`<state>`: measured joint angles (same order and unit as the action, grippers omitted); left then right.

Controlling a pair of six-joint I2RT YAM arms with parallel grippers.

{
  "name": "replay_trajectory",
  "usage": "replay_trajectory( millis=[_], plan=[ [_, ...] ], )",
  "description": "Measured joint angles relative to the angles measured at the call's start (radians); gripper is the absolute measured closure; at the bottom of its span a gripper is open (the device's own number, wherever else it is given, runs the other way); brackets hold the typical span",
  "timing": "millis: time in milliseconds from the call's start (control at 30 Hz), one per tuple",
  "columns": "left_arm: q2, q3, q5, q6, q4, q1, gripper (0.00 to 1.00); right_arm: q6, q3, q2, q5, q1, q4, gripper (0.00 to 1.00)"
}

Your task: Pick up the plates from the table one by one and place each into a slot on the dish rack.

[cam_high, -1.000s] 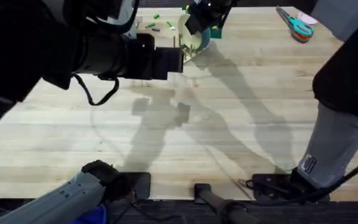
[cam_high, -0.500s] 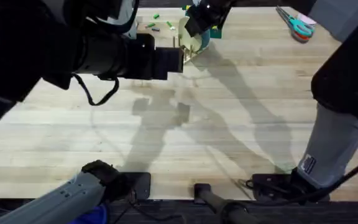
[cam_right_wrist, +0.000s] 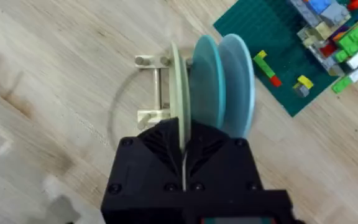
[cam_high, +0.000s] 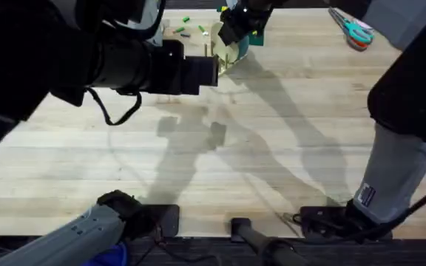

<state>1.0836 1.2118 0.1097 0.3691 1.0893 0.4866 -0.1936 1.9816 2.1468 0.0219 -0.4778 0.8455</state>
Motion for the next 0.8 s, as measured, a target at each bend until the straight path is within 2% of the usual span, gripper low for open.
replay_trajectory(
  millis=[267,433,800],
  plan=[
    [0.0,0.0,0.0,0.0,0.0,0.0,0.007,0.0,0.0,0.0,0.0,0.0,0.0,0.961],
    [0.0,0.0,0.0,0.0,0.0,0.0,0.007,0.004,0.0,0.0,0.001,0.0,0.0,0.856],
    [0.0,0.0,0.0,0.0,0.0,0.0,0.007,0.004,0.0,0.0,0.001,0.0,0.0,0.849]
  ],
)
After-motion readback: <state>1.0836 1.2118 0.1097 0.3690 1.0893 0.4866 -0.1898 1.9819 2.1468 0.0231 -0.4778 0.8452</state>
